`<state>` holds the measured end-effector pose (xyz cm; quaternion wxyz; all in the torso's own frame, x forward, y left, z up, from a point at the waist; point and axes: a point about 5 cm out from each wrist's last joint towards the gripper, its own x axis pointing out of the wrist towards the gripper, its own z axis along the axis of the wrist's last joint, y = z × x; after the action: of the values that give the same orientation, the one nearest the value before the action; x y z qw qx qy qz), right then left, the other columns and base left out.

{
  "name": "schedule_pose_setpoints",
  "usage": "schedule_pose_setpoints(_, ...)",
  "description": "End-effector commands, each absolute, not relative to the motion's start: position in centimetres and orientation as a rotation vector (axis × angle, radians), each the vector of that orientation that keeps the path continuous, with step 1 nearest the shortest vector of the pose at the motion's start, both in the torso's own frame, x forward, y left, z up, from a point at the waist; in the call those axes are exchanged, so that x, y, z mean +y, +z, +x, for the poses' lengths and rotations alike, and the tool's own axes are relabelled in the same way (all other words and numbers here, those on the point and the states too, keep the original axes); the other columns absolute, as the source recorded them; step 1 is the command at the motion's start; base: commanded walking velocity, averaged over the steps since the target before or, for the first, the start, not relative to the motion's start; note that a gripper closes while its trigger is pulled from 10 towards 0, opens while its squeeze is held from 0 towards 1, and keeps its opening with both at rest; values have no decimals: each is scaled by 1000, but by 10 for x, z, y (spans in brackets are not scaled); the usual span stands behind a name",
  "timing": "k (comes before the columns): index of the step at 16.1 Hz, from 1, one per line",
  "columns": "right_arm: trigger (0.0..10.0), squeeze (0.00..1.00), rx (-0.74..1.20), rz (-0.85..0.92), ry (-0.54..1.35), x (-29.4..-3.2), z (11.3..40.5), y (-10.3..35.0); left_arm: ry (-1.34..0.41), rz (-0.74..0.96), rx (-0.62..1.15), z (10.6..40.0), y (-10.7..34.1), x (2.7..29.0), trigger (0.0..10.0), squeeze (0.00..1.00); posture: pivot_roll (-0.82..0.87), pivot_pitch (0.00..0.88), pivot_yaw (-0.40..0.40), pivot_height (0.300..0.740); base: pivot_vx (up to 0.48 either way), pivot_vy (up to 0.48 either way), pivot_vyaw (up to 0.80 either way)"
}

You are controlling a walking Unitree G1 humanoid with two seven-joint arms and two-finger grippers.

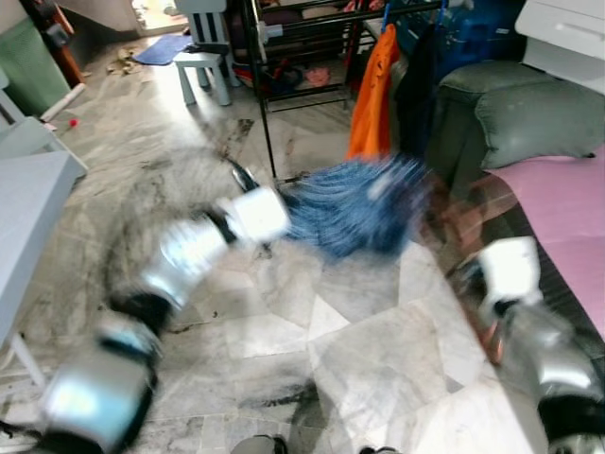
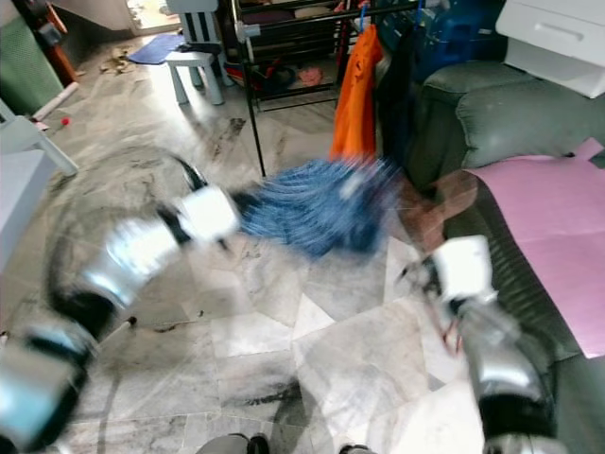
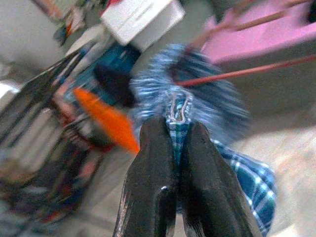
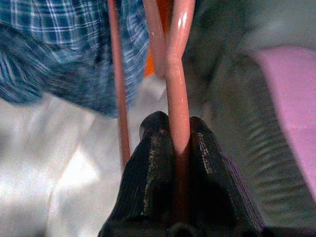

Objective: Hang hanger

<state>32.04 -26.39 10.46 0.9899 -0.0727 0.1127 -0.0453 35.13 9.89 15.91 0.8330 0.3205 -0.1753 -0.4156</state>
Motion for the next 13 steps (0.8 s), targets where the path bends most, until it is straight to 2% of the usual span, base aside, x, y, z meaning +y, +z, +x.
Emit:
schedule_pose_setpoints(1, 10000, 0, 203, 10, -217, -275, 323, 107, -915, 588, -406, 335, 150, 84, 10000, 0, -58, 67, 82, 740, 0, 0, 0)
schedule_pose_setpoints(4, 10000, 0, 172, 200, -199, -256, 338, 116, -978, 508, -403, 306, 128, 50, 10000, 0, -51, 66, 71, 740, 0, 0, 0)
schedule_pose_setpoints(6, 10000, 0, 177, 316, -153, -236, 346, 118, -997, 485, -396, 297, 124, 39, 10000, 0, -47, 61, 64, 740, 0, 0, 0)
schedule_pose_setpoints(8, 10000, 0, 150, 592, -144, -224, 355, 128, -1021, 514, -382, 287, 120, 36, 10000, 0, -47, 59, 61, 740, 0, 0, 0)
schedule_pose_setpoints(9, 10000, 0, 147, 650, -127, -221, 357, 130, -1022, 533, -377, 286, 118, 36, 10000, 0, -48, 59, 61, 740, 0, 0, 0)
schedule_pose_setpoints(11, 10000, 0, 159, 722, 192, -180, 354, 146, -993, 722, -365, 292, 107, 46, 10000, 0, -56, 59, 57, 740, 0, 0, 0)
schedule_pose_setpoints(13, 10000, 0, 173, 788, 309, -166, 348, 150, -943, 788, -355, 298, 105, 51, 10000, 0, -60, 59, 54, 740, 0, 0, 0)
